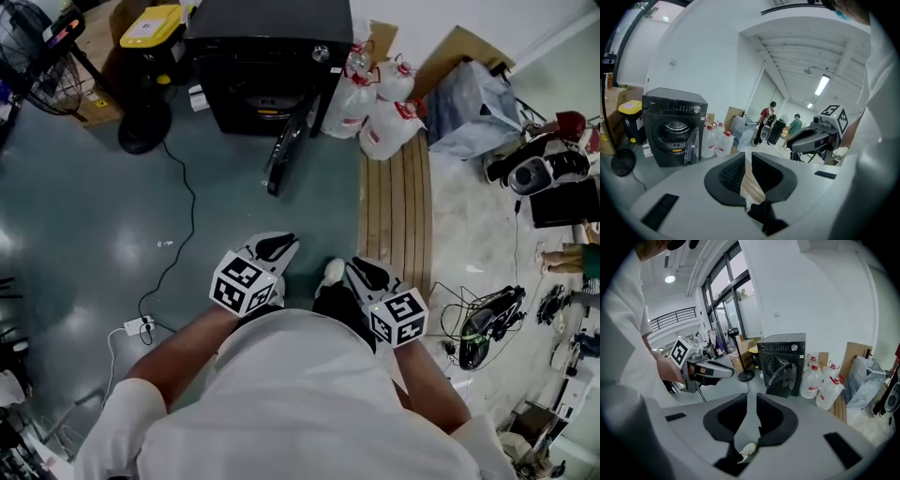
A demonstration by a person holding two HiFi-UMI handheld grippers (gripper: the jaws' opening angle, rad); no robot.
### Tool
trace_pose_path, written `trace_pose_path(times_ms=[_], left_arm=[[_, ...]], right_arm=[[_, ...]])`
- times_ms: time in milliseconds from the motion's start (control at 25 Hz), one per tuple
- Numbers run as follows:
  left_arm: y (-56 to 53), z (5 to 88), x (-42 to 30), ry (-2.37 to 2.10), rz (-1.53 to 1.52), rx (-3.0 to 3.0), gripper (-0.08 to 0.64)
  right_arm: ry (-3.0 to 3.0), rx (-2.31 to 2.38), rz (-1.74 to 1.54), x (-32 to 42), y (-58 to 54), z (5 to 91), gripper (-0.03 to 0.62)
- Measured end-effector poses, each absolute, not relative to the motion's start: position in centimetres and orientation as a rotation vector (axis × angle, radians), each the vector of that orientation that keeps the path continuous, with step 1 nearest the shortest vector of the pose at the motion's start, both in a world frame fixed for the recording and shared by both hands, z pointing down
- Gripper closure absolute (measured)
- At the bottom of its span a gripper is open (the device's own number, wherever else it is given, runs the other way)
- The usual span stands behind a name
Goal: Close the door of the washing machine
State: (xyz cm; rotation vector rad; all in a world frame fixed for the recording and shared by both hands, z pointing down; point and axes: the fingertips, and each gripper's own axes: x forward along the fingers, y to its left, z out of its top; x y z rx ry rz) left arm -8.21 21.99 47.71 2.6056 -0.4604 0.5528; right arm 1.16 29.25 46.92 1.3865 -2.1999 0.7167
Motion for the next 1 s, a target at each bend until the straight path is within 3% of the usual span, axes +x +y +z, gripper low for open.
trace_pose_path(times_ms=[160,720,1000], left_arm=[[18.4,49.8,-6.1,-0.558,0.598,2.564,0.487],[2.1,56.4,1.6,-1.03,0.749,2.267,0.485],[-2.9,61.3,1.5,-1.157,0.916,2.15,0.485]], right_arm=[[-2.227,1.339,0.733,4.3,25.6,48.0,0.518],[-2.355,0.977,0.676,18.5,10.1,48.7,0.525],[-2.352,0.877,0.709,20.4,6.7,50.6,0.526]])
